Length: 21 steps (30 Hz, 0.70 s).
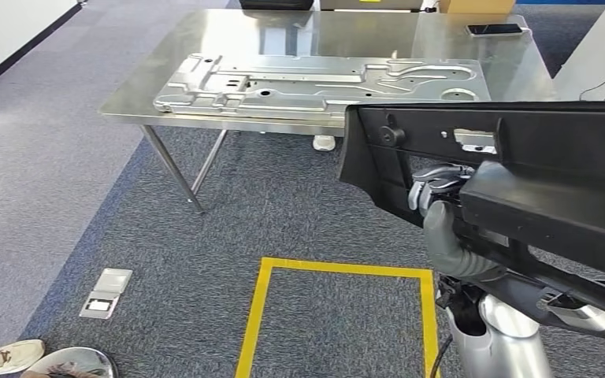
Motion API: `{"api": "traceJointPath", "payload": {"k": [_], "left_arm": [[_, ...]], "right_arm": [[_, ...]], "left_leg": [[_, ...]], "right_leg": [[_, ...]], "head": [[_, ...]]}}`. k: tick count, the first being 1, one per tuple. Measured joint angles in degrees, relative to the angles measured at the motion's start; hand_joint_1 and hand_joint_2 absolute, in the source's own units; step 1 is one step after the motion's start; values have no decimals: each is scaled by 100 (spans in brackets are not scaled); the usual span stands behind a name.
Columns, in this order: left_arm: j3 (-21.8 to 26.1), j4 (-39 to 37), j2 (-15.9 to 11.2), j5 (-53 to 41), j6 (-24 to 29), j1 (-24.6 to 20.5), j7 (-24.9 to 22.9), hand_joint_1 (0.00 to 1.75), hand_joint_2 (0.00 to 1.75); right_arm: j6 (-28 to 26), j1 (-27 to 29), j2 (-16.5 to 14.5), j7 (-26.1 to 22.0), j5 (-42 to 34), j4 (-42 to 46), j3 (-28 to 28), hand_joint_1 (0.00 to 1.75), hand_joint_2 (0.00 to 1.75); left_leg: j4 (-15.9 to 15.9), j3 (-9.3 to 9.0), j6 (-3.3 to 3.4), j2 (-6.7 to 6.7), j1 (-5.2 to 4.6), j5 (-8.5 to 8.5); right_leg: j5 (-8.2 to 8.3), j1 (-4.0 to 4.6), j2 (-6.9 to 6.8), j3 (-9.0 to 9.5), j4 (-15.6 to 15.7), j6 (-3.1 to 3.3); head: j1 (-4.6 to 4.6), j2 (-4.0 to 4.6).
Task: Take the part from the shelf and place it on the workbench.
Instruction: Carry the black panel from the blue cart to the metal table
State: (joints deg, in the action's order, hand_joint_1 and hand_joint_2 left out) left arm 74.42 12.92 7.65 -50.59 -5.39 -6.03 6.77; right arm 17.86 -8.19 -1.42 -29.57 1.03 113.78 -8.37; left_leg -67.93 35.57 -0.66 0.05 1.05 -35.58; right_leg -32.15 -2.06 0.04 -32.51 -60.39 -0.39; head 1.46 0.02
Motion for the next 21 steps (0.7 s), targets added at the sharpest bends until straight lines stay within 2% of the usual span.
{"api": "traceJointPath", "payload": {"k": [1, 2, 3, 4, 5, 7, 8, 9, 10, 12, 14, 16, 17, 18, 19, 21], "left_arm": [[0, 0, 0, -1, 1, 7, 1, 0, 175], [0, 0, 0, -1, 1, 15, 1, 0, 175], [0, 0, 0, -1, 3, 23, 3, 0, 175], [0, 0, 0, -1, 4, 26, 5, 0, 175], [0, 1, -1, -1, 5, 25, 8, 0, 175], [1, 1, -20, -2, 5, 24, 12, 0, 175], [1, 1, -31, -4, 6, 27, 14, 0, 175], [2, 1, -41, -5, 7, 33, 16, 0, 175], [2, 1, -50, -6, 7, 38, 20, 0, 175], [2, 2, -67, -3, 9, 34, 28, 0, 175], [2, 2, -73, -2, 8, 20, 37, 0, 175], [2, 2, -66, -10, 5, 25, 40, 0, 175], [2, 2, -62, -14, 4, 32, 40, 0, 175], [2, 2, -58, -17, 4, 37, 40, 0, 175], [2, 2, -57, -19, 4, 39, 40, 0, 175], [2, 2, -57, -34, 5, 41, 42, 0, 175]], "right_arm": [[0, 0, 0, -1, -1, -1, 0, 175, 175], [1, 1, 0, -1, -1, -2, 0, 175, 175], [1, 3, 0, -2, -1, -3, 1, 175, 175], [2, 2, 0, -4, -1, -3, 1, 175, 175], [3, 1, 0, -7, -2, -3, 1, 175, 175], [4, -2, 0, -16, -3, -5, 1, 175, 175], [4, -2, -1, -24, -4, -7, -1, 175, 175], [4, 2, -2, -32, -4, -8, -1, 175, 175], [4, 6, -3, -40, -3, -7, -1, 175, 175], [2, 13, -3, -49, -2, 8, 3, 175, 175], [2, -3, -3, -54, -2, 24, 3, 175, 175], [7, -2, -2, -57, 1, 27, -1, 175, 175], [9, 10, -1, -59, 2, 27, -1, 175, 175], [8, 21, -1, -62, 4, 27, 0, 175, 175], [5, 26, 0, -66, 6, 27, 1, 175, 175], [-1, 29, 0, -73, 9, 29, 5, 175, 175]], "left_leg": [[-385, 230, 1, 0, -1, -114], [-662, 418, 11, 0, -5, -149], [-751, 522, 35, 1, -13, -72], [-630, 527, 74, 1, -29, 107], [-335, 452, 136, 5, -58, 367], [234, 266, 303, 16, -136, 749], [408, 205, 376, 22, -181, 829], [474, 181, 429, 25, -217, 818], [558, 138, 464, 23, -245, 799], [805, -45, 507, 17, -223, 714], [993, -236, 507, 15, -176, 646], [1017, -325, 471, 17, -164, 583], [1017, -370, 445, 16, -160, 540], [1016, -425, 419, 15, -155, 494], [1016, -492, 392, 14, -147, 442], [1017, -650, 320, 14, -122, 327]], "right_leg": [[-24, 8, 0, 20, 0, 22], [-51, 19, 6, 47, -1, 38], [-83, 33, 14, 84, 0, 48], [-119, 48, 23, 134, 1, 53], [-160, 64, 30, 192, 4, 56], [-234, 72, 36, 283, 29, 44], [-255, 59, 39, 304, 47, 21], [-257, 43, 41, 316, 61, -8], [-240, 40, 42, 329, 68, -50], [-228, 33, 27, 348, 20, -117], [-353, 42, 17, 210, -277, -156], [-595, 46, 17, -173, -873, -188], [-663, 46, 16, -380, -1137, -209], [-630, 44, 14, -527, -1260, -225], [-473, 43, 13, -578, -1189, -239], [38, 42, 5, -436, -613, -248]], "head": [[0, 0], [0, 0], [0, 0], [0, 0], [0, 0], [-4, 0], [-4, 0], [-3, 0], [-1, 0], [1, -1], [-3, -1], [-6, -1], [-6, -1], [-7, -1], [-7, -1], [-6, -1]]}}
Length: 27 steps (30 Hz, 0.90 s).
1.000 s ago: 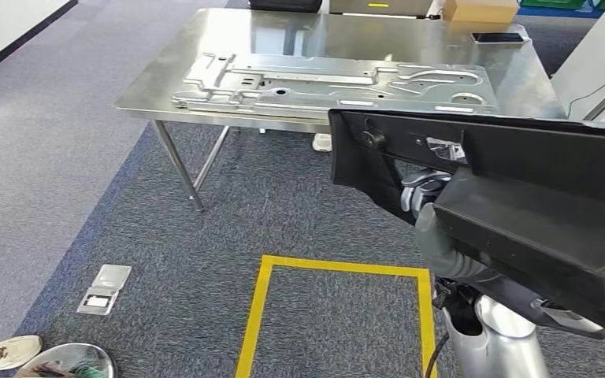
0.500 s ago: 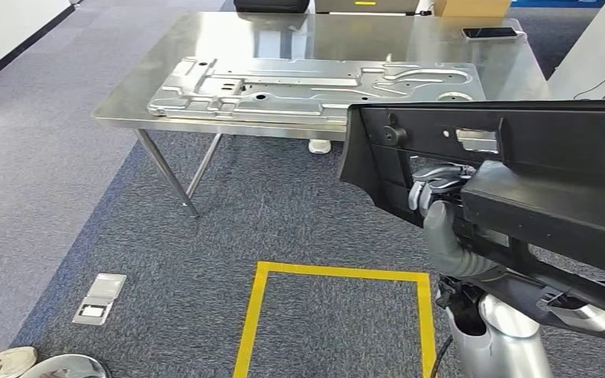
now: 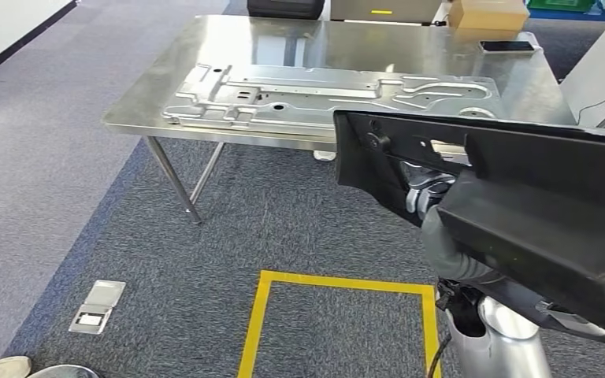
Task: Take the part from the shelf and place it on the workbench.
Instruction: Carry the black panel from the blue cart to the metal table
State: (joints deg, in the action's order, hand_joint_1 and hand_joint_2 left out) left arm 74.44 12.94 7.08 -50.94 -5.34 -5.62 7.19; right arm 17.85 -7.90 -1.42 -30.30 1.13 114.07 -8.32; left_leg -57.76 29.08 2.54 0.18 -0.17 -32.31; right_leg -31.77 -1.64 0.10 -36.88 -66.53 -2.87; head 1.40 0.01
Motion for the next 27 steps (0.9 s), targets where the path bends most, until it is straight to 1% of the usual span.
{"api": "traceJointPath", "payload": {"k": [1, 2, 4, 5, 6, 7, 8, 9, 11, 12, 13, 14, 15, 16, 17, 18, 19, 20, 21, 22, 23, 24, 25, 26, 27], "left_arm": [[0, 0, -1, -17, 1, -5, 1, 0, 175], [-1, 0, -1, -33, 1, -10, 1, 0, 175], [-2, -1, 0, -51, 1, -19, 2, 0, 175], [-2, -1, 1, -50, 2, -19, 2, 0, 175], [-2, -1, 3, -50, 3, -19, 3, 0, 175], [-2, -1, 4, -49, 4, -25, 5, 0, 175], [-3, -1, 5, -49, 4, -36, 7, 0, 175], [-3, -1, 7, -49, 4, -45, 8, 0, 175], [-4, -1, 7, -50, 4, -47, 9, 0, 175], [-4, -1, 7, -50, 4, -38, 9, 0, 175], [-3, -1, 7, -51, 4, -27, 9, 0, 175], [-3, -1, 7, -51, 4, -19, 9, 0, 175], [-3, 0, 7, -51, 5, -11, 9, 0, 175], [-4, -1, 5, -52, 5, -6, 9, 0, 175], [-4, -1, 3, -52, 5, 0, 9, 0, 175], [-4, -1, 0, -52, 7, 9, 9, 0, 175], [-4, -1, -4, -52, 10, 17, 10, 0, 175], [-4, 0, -5, -51, 14, 19, 10, 0, 175], [-4, 0, -7, -52, 17, 17, 13, 0, 175], [-4, 0, -8, -53, 20, 8, 17, 0, 175], [-4, 0, -8, -57, 20, -3, 20, 0, 175], [-4, 0, -7, -62, 20, -10, 23, 0, 175], [-5, -1, -4, -66, 17, -13, 23, 0, 175], [-5, -1, -1, -69, 13, -13, 23, 0, 175], [-5, -1, 3, -69, 10, -9, 22, 0, 175]], "right_arm": [[-2, 1, 0, -3, 0, -1, 3, 175, 175], [-2, 3, -1, -8, -4, 1, 6, 175, 175], [-2, 14, -2, -19, -28, 11, 15, 175, 175], [-2, 20, -4, -22, -49, 20, 20, 175, 175], [-2, 25, -5, -23, -72, 30, 26, 175, 175], [0, 22, -7, -24, -98, 40, 31, 175, 175], [6, 18, -10, -25, -126, 51, 36, 175, 175], [12, 18, -12, -26, -152, 59, 40, 175, 175], [24, 28, -15, -27, -191, 63, 50, 175, 175], [26, 39, -15, -27, -202, 63, 55, 175, 175], [28, 46, -15, -26, -207, 63, 61, 175, 175], [31, 49, -16, -26, -210, 63, 68, 175, 175], [32, 49, -17, -26, -211, 63, 75, 175, 175], [33, 50, -20, -26, -212, 61, 83, 175, 175], [34, 50, -22, -26, -213, 59, 91, 175, 175], [34, 54, -25, -25, -213, 58, 97, 175, 175], [34, 62, -28, -24, -214, 58, 104, 175, 175], [34, 68, -30, -23, -216, 62, 111, 175, 175], [34, 73, -32, -22, -218, 67, 120, 175, 175], [34, 67, -33, -25, -218, 73, 130, 175, 175], [35, 55, -33, -31, -214, 80, 137, 175, 175], [36, 45, -33, -39, -206, 85, 143, 175, 175], [37, 38, -33, -47, -191, 89, 147, 175, 175], [37, 43, -33, -54, -173, 91, 151, 175, 175], [36, 51, -33, -56, -152, 92, 157, 175, 175]], "left_leg": [[-7, -60, -36, -1, 10, -49], [-18, -80, -72, -2, 13, -92], [-41, -90, -128, -10, 8, -141], [-50, -93, -150, -13, 5, -160], [-92, -107, -170, -14, 6, -175], [-215, -69, -193, -14, 11, -198], [-449, 43, -225, -14, 24, -258], [-790, 233, -261, -13, 39, -364], [-1516, 730, -314, -14, 63, -620], [-1703, 914, -322, -14, 66, -663], [-1693, 1007, -317, -12, 65, -588], [-1480, 1008, -297, -5, 62, -386], [-1131, 958, -262, 29, 54, -85], [-833, 912, -219, 97, 44, 155], [-591, 875, -165, 161, 22, 313], [-451, 856, -116, 217, -4, 394], [-411, 843, -75, 239, -30, 365], [-341, 794, -35, 216, -47, 355], [-275, 723, -12, 182, -43, 362], [-216, 641, 16, 146, -32, 347], [-169, 562, 39, 111, -18, 331], [-138, 504, 53, 79, -9, 308], [-129, 468, 65, 55, -9, 275], [-129, 440, 65, 31, -9, 239], [-130, 404, 61, 10, -10, 200]], "right_leg": [[159, 14, -5, 75, 271, 2], [228, 31, -9, 127, 458, 42], [156, 69, -14, 132, 559, 160], [139, 61, -8, 157, 581, 225], [122, 48, -2, 195, 597, 262], [103, 33, 4, 246, 610, 291], [81, 16, 13, 295, 623, 311], [47, 13, 21, 338, 632, 327], [-29, 13, 60, 412, 633, 338], [-72, 13, 94, 463, 633, 337], [-117, 14, 131, 527, 633, 334], [-165, 16, 170, 600, 635, 330], [-215, 18, 204, 674, 637, 324], [-260, 17, 237, 736, 643, 311], [-297, 6, 275, 771, 655, 290], [-329, -9, 314, 791, 670, 258], [-330, -22, 349, 806, 668, 215], [-319, -31, 375, 822, 665, 170], [-311, -30, 355, 844, 629, 133], [-310, -19, 293, 832, 527, 112], [-363, -10, 218, 753, 357, 97], [-472, -2, 140, 602, 92, 87], [-615, 5, 93, 391, -225, 73], [-750, 7, 78, 165, -528, 54], [-805, 8, 73, -14, -721, 38]], "head": [[2, 1], [-1, -1], [-5, -1], [-9, -2], [-7, -1], [3, -1], [9, -1], [15, -1], [22, -1], [22, -1], [23, -1], [23, -1], [23, -1], [22, -1], [22, -1], [22, -1], [21, -1], [22, -1], [21, -1], [20, -1], [19, -1], [18, -1], [18, -1], [17, -1], [17, -1]]}}
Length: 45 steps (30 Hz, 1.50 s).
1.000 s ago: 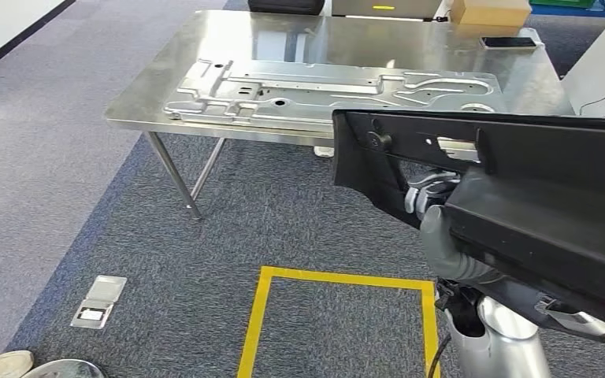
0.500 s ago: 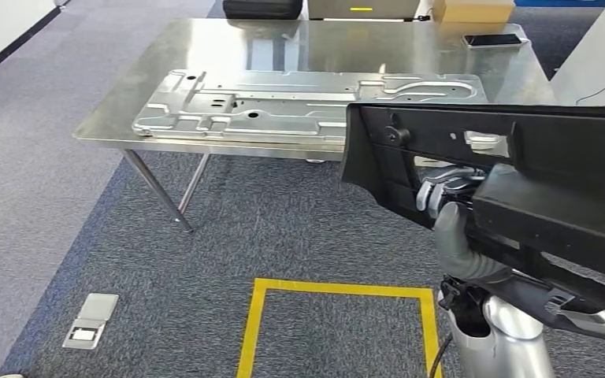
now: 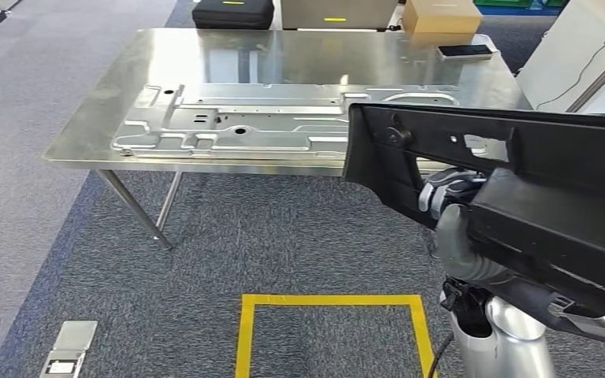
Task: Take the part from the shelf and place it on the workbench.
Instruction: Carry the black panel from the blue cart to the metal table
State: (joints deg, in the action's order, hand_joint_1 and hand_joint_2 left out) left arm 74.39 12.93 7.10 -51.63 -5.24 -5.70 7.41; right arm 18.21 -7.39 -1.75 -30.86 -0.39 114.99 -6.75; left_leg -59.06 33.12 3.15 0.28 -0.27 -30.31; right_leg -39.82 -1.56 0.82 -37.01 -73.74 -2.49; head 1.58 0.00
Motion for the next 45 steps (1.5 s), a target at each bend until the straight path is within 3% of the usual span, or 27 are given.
{"api": "traceJointPath", "payload": {"k": [1, 4, 6, 8, 11, 12, 15, 16, 18, 19, 21, 23, 26, 28, 30, 31, 32, 34, 35, 36, 38, 41, 43, 45], "left_arm": [[0, 0, 2, 0, -3, 3, 1, 0, 175], [-1, 1, 2, 0, -1, 2, 3, 0, 175], [-1, 0, 2, 0, -1, -4, 2, 0, 175], [-1, -1, 3, 0, -1, -4, 1, 0, 175], [-1, -2, 5, 0, -2, -23, 5, 0, 175], [-1, -2, 5, 0, -3, -33, 6, 0, 175], [-1, -2, 4, 0, -3, -28, 5, 0, 175], [-1, -2, 4, 0, -2, -18, 4, 0, 175], [-1, -2, 4, 0, 1, -4, 4, 0, 175], [-1, -2, 4, 0, 2, 0, 4, 0, 175], [-2, -1, 4, -1, 2, 7, 4, 0, 175], [-2, 0, 4, -1, 3, 25, 3, 0, 175], [-3, 1, 3, -1, 4, 17, 8, 0, 175], [-3, 1, 2, -2, 3, -4, 11, 0, 175], [-3, 1, 2, -2, 1, -12, 10, 0, 175], [-3, 1, 2, -2, 0, -11, 10, 0, 175], [-3, 1, 2, -2, 1, -7, 9, 0, 175], [-3, 1, 2, -2, 2, -1, 9, 0, 175], [-3, 0, 2, -2, 3, -6, 9, 0, 175], [-3, -1, 2, -2, 2, -11, 8, 0, 175], [-3, -1, 3, -2, 2, -22, 7, 0, 175], [-3, 0, -4, -2, 2, -38, 8, 0, 175], [-3, 1, -10, -3, 2, -42, 10, 0, 175], [-3, 1, -11, -5, 10, -28, 9, 0, 175]], "right_arm": [[-1, 7, 0, 0, 20, 0, 7, 175, 175], [-1, 11, 0, 1, 47, 7, 28, 175, 175], [0, 8, 0, 2, 50, 13, 37, 175, 175], [-1, 9, -1, 2, 50, 20, 44, 175, 175], [-3, -5, -10, 1, 50, 28, 52, 175, 175], [-3, -10, -15, 1, 50, 30, 54, 175, 175], [-3, -9, -22, 0, 50, 31, 58, 175, 175], [-3, -5, -22, 0, 51, 31, 60, 175, 175], [-3, -3, -22, 0, 52, 31, 61, 175, 175], [-3, -2, -23, 0, 52, 30, 60, 175, 175], [-3, -5, -27, -1, 55, 25, 59, 175, 175], [-3, 1, -34, -2, 64, 22, 58, 175, 175], [-3, -11, -39, -4, 70, 37, 57, 175, 175], [-3, -18, -39, -7, 70, 48, 54, 175, 175], [-3, -7, -39, -7, 70, 50, 51, 175, 175], [-3, 1, -39, -7, 70, 50, 51, 175, 175], [-3, 6, -39, -7, 71, 50, 51, 175, 175], [-3, 9, -39, -7, 72, 52, 50, 175, 175], [-3, 11, -39, -7, 73, 53, 50, 175, 175], [-3, 10, -40, -7, 74, 56, 49, 175, 175], [-3, 8, -44, -7, 76, 61, 48, 175, 175], [-4, 4, -59, -8, 75, 73, 46, 175, 175], [-4, 2, -75, -10, 76, 78, 39, 175, 175], [-5, 13, -85, -11, 78, 75, 34, 175, 175]], "left_leg": [[-1, -47, -7, -15, 0, -42], [4, -248, -61, -32, 2, -186], [-1, -316, -124, -41, 0, -263], [-30, -358, -188, -56, -9, -311], [-257, -330, -270, -61, 1, -445], [-508, -196, -309, -60, 19, -562], [-1488, 445, -407, -59, 79, -890], [-1598, 578, -423, -59, 91, -843], [-1205, 563, -430, -59, 106, -385], [-891, 486, -419, -53, 107, -116], [-433, 398, -365, -45, 72, 110], [-331, 397, -286, -34, 33, 52], [-218, 289, -176, -34, 62, 60], [-175, 201, -107, -40, 68, 19], [-174, 130, -65, -41, 55, -48], [-174, 85, -60, -38, 48, -89], [-175, 29, -64, -34, 41, -133], [-173, -111, -84, -28, 31, -235], [-174, -170, -103, -25, 20, -282], [-172, -207, -124, -25, 15, -317], [-151, -224, -166, -34, 13, -346], [-188, -229, -240, -44, 5, -418], [-645, 2, -312, -42, 29, -621], [-1357, 441, -376, -42, 77, -821]], "right_leg": [[71, 1, -6, -95, -20, -6], [794, 14, -61, 88, 813, 38], [918, 53, -110, 181, 1224, 92], [848, 74, -119, 199, 1299, 168], [863, 20, -106, 324, 1341, 250], [848, 6, -103, 356, 1355, 268], [769, 1, -80, 417, 1356, 291], [734, -1, -69, 455, 1356, 286], [647, -8, -55, 579, 1357, 264], [597, -13, -54, 647, 1364, 245], [521, -15, -49, 731, 1371, 192], [464, -6, -40, 771, 1397, 112], [325, 0, -51, 803, 1319, 18], [93, 6, -62, 548, 802, 6], [-104, 16, -62, 85, 87, 1], [-68, 20, -62, -88, -101, 2], [90, 26, -63, -161, -75, 11], [612, 45, -65, -30, 497, 61], [811, 64, -71, 69, 793, 96], [901, 82, -77, 159, 1023, 131], [867, 112, -75, 222, 1179, 177], [821, 60, -66, 305, 1302, 220], [793, 19, -85, 389, 1351, 261], [739, 10, -91, 450, 1356, 287]], "head": [[0, 0], [2, 0], [2, 0], [1, 0], [4, 0], [5, 0], [8, 0], [8, 0], [8, 0], [7, 0], [13, 0], [14, 0], [9, 0], [8, 0], [8, 0], [8, 0], [8, 0], [8, 0], [10, 0], [9, 0], [13, 0], [18, 0], [31, 0], [38, 0]]}}
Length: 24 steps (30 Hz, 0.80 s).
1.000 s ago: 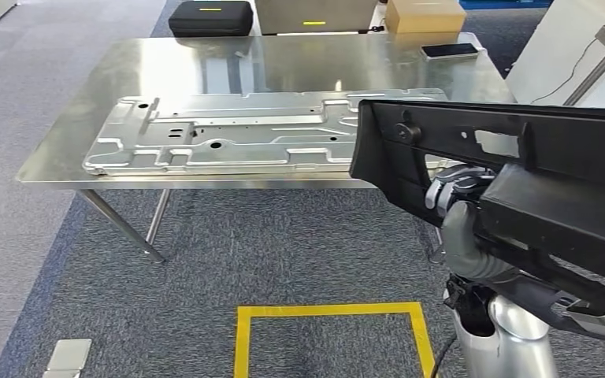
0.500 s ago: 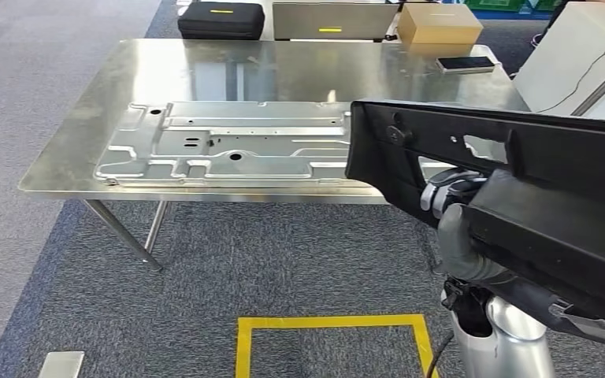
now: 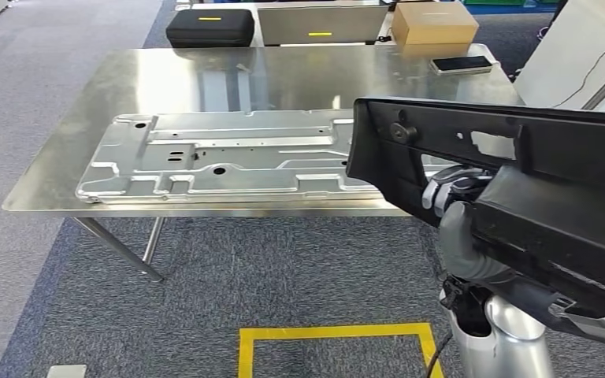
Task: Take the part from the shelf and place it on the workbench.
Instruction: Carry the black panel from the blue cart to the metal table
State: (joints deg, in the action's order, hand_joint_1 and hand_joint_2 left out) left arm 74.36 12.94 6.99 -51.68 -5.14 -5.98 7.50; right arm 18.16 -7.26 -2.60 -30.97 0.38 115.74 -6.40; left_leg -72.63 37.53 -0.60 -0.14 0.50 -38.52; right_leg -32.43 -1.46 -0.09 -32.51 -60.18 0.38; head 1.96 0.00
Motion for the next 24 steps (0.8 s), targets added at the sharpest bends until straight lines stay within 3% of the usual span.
{"api": "traceJointPath", "payload": {"k": [1, 2, 5, 6, 10, 12, 13, 15, 16, 17, 18, 20, 21, 22, 24], "left_arm": [[0, 0, -1, -1, 8, 11, -1, 0, 175], [0, 0, -2, -2, 14, 21, -2, 0, 175], [-1, 0, -3, -4, 23, 28, -3, 0, 175], [-1, 0, -4, -5, 25, 25, -3, 0, 175], [-3, 0, -5, -36, 29, 17, -2, 0, 175], [-4, 0, -10, -57, 33, 19, 2, 0, 175], [-4, 0, -13, -63, 35, 18, 3, 0, 175], [-4, 0, -15, -73, 33, 12, 4, 0, 175], [-4, 0, -15, -74, 32, 14, 3, 0, 175], [-4, 0, -15, -73, 32, 19, 3, 0, 175], [-4, 0, -15, -71, 33, 25, 2, 0, 175], [-5, 0, -15, -68, 34, 33, 2, 0, 175], [-6, 0, -15, -69, 33, 28, 2, 0, 175], [-7, 0, -15, -69, 33, 22, 1, 0, 175], [-7, 0, -15, -69, 34, 10, 0, 0, 175]], "right_arm": [[0, 10, -1, -1, 1, -2, 0, 175, 175], [0, 16, -1, -3, 2, -3, 0, 175, 175], [0, 21, -2, -19, 3, -3, 0, 175, 175], [0, 20, -5, -25, 4, -3, 0, 175, 175], [1, 21, -25, -33, 8, 1, 2, 175, 175], [1, 17, -28, -37, 8, 5, 2, 175, 175], [0, 18, -29, -38, 8, 8, 1, 175, 175], [0, 34, -29, -39, 8, 5, 0, 175, 175], [0, 46, -29, -39, 8, 3, 0, 175, 175], [0, 57, -29, -39, 8, 1, 0, 175, 175], [0, 63, -29, -39, 8, -1, 0, 175, 175], [1, 69, -29, -41, 7, -3, 1, 175, 175], [1, 69, -29, -43, 7, -4, 1, 175, 175], [2, 71, -29, -44, 7, -5, 2, 175, 175], [0, 76, -30, -49, 5, -4, 5, 175, 175]], "left_leg": [[-222, 173, -24, 0, 19, 4], [-240, 252, -42, 0, 33, 128], [601, 31, -45, 4, 46, 833], [861, -75, -19, 7, 35, 940], [1113, -203, 106, 13, 0, 853], [1186, -279, 176, 7, 24, 840], [1211, -319, 211, 2, 34, 828], [1219, -376, 256, -3, 24, 781], [1219, -405, 266, -2, 18, 753], [1219, -443, 263, 0, 15, 720], [1218, -494, 252, 4, 14, 684], [1219, -614, 214, 11, 14, 599], [1213, -654, 185, 14, 8, 560], [1212, -673, 155, 15, 2, 533], [1229, -683, 99, 11, -4, 510]], "right_leg": [[-31, -3, 5, 38, 0, 0], [-66, -7, 12, 86, 0, -5], [-194, -20, 29, 270, 4, -60], [-230, -17, 36, 308, 7, -93], [-294, -25, 36, 364, 69, -229], [-410, -25, 27, 318, -99, -268], [-531, -24, 25, 197, -352, -272], [-797, -16, 26, -244, -1100, -274], [-839, -16, 26, -457, -1396, -278], [-764, -15, 25, -590, -1512, -279], [-571, -15, 24, -611, -1402, -275], [-68, -12, 16, -411, -754, -250], [82, -1, 11, -298, -444, -233], [145, 11, 7, -229, -252, -207], [105, 41, 16, -199, -149, -153]], "head": [[1, 0], [1, 0], [1, 0], [2, 0], [2, 0], [2, 0], [1, 0], [1, 0], [1, 0], [1, 0], [1, 0], [2, 0], [1, 0], [0, 0], [-3, 0]]}}
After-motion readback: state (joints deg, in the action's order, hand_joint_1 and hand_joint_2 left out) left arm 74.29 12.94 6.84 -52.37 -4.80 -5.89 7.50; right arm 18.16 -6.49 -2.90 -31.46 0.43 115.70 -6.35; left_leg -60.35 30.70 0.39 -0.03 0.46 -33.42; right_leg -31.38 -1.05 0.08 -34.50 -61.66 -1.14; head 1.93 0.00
